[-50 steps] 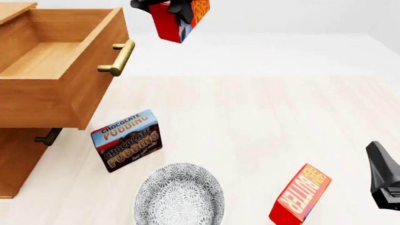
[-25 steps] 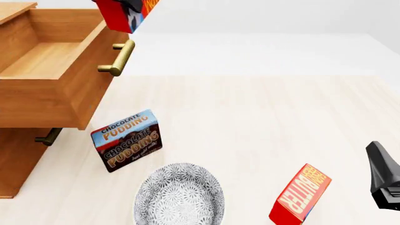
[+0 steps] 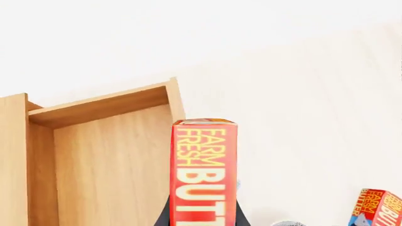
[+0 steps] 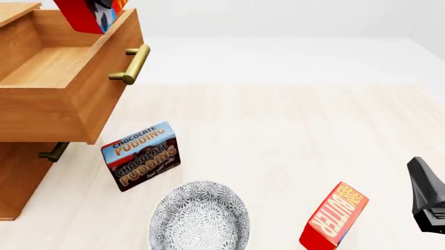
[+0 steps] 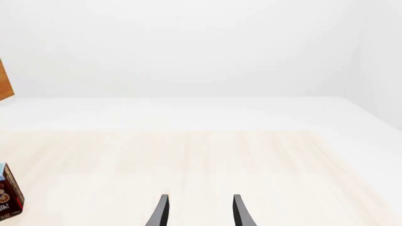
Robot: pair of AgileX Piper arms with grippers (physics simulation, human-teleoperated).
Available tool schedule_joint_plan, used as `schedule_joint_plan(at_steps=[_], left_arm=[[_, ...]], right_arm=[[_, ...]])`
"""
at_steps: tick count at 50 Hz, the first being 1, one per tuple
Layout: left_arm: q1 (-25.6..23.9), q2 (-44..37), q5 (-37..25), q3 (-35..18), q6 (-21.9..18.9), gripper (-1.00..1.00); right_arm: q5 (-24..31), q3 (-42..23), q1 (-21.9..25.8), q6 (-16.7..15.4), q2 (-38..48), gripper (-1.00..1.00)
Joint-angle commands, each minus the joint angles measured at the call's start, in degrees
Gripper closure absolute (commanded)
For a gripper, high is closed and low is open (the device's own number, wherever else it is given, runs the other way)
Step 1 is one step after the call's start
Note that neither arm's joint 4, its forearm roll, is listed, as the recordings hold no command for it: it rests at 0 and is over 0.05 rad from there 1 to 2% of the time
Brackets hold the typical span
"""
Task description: Put the butter at the front in the top drawer of the cabinet and close it.
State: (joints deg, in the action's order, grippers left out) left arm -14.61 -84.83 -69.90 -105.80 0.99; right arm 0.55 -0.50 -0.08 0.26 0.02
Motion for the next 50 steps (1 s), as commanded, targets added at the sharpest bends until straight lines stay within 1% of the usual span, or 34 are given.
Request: schedule_joint_plan(at_steps=[1, 6, 13, 17, 29, 34, 43, 46, 50], left_arm=[[1.1, 5.6, 0.0, 3.6, 1.4, 1.0], [1.5, 8.2, 0.0, 4.9, 2.5, 1.0], [2.5, 10.1, 0.0, 6.4, 2.8, 1.0], [3.3, 11.7, 0.0, 8.6, 3.5, 1.0], [5.5, 14.1, 0.0, 10.5, 3.3, 1.0], [6.9, 15.5, 0.0, 12.2, 3.8, 1.0], [9.2, 16.0, 0.0, 14.4, 3.6, 1.0], [9.4, 15.3, 0.0, 15.8, 3.8, 1.0], [10.5, 14.2, 0.0, 16.6, 3.0, 1.0]], right_arm=[[-0.1, 0.1, 0.0, -0.1, 0.0, -1.0], [-0.1, 0.1, 0.0, 0.0, 0.0, -1.0], [-0.1, 0.1, 0.0, -0.1, 0.0, -1.0], [-0.1, 0.1, 0.0, -0.1, 0.0, -1.0], [-0.1, 0.1, 0.0, -0.1, 0.0, -1.0], [-0.1, 0.1, 0.0, -0.1, 0.0, -1.0], [-0.1, 0.1, 0.0, -0.1, 0.0, -1.0], [-0.1, 0.1, 0.0, 0.0, 0.0, -1.0], [-0.1, 0.1, 0.0, -0.1, 0.0, -1.0]])
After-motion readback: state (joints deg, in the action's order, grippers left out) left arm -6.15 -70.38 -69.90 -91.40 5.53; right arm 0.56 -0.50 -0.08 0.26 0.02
